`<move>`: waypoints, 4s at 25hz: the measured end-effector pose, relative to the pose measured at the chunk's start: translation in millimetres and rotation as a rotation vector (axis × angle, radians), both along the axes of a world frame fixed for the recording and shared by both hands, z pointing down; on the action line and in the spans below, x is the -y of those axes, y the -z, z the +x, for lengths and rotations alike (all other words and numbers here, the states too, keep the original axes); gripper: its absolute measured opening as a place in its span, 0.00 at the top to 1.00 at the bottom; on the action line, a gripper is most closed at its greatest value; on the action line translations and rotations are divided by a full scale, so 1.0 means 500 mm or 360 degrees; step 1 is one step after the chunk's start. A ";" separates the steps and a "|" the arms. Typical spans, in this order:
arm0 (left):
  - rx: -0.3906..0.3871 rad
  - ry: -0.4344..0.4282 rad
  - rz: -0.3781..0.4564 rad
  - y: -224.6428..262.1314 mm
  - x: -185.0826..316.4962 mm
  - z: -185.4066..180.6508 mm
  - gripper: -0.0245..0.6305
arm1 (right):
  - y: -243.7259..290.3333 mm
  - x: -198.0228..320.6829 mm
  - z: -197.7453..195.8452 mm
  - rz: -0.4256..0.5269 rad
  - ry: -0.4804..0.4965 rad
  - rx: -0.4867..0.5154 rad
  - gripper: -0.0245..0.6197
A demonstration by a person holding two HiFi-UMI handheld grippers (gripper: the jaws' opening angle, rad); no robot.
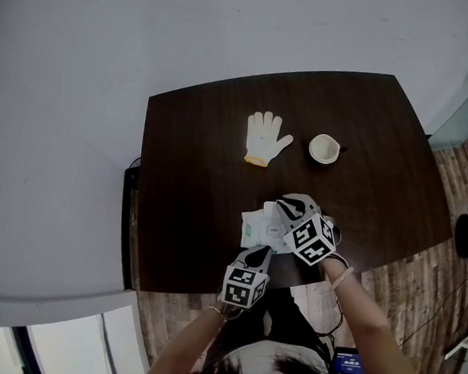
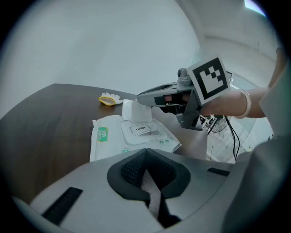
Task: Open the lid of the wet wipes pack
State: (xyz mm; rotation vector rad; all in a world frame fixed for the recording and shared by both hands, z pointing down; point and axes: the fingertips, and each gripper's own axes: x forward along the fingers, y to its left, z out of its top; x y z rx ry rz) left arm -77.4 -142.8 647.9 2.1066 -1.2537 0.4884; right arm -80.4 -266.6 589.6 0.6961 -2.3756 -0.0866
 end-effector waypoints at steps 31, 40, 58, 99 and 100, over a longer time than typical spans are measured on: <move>-0.0006 -0.0011 0.0008 -0.001 0.004 -0.001 0.93 | -0.105 0.049 0.001 -0.0256 -0.0086 -0.0046 0.95; -0.0013 -0.0007 -0.0004 0.000 0.001 0.000 0.93 | -0.111 0.046 0.003 -0.0292 -0.0082 -0.0035 0.95; 0.0006 -0.0036 0.0010 0.011 -0.009 0.003 0.93 | -0.013 0.018 0.028 -0.0202 -0.0140 0.0138 0.95; 0.0029 0.0162 0.0396 0.288 0.005 -0.030 0.93 | 0.226 -0.150 0.135 0.0086 -0.0383 0.0456 0.95; 0.0029 0.0164 0.0409 0.297 0.005 -0.030 0.93 | 0.232 -0.153 0.138 0.0093 -0.0387 0.0459 0.95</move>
